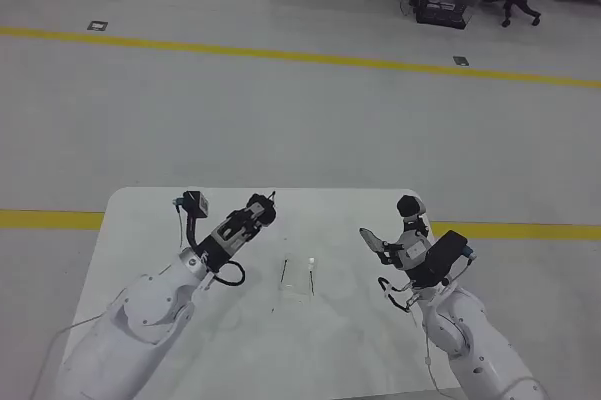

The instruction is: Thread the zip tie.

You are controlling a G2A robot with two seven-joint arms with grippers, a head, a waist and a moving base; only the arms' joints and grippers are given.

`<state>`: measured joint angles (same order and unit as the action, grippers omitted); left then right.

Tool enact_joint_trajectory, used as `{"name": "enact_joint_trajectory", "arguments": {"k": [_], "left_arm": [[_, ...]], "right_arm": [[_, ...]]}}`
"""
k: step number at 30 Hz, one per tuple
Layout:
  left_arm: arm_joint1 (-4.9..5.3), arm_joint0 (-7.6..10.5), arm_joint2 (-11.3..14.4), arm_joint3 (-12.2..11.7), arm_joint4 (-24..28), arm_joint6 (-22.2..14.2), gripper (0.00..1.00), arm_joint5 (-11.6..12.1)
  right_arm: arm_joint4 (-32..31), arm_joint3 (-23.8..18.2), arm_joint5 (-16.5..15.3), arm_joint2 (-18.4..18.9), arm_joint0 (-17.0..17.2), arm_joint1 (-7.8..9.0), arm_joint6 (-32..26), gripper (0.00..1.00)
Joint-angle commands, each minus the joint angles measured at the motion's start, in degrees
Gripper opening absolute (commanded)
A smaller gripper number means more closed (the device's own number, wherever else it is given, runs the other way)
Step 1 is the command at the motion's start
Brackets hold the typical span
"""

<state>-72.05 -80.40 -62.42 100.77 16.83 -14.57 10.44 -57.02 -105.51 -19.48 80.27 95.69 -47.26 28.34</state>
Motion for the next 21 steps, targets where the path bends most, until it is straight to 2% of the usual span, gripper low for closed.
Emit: {"name": "enact_joint_trajectory", "arguments": {"k": [1,11,21], "left_arm": [[0.08,-0.77,-0.25,0.13,-1.9,1.77,0.0,-0.14],[0.13,-4.3,-0.65,2.07,-8.07,10.15,0.0,-1.83],[0.13,-4.3,-0.65,2.07,-8.07,10.15,0.0,-1.83]], "right_arm": [[0.0,0.0,0.0,0.0,0.0,0.0,0.0,1.0],[0.0,0.0,0.0,0.0,0.0,0.0,0.0,1.0],[0.0,0.0,0.0,0.0,0.0,0.0,0.0,1.0]]}}
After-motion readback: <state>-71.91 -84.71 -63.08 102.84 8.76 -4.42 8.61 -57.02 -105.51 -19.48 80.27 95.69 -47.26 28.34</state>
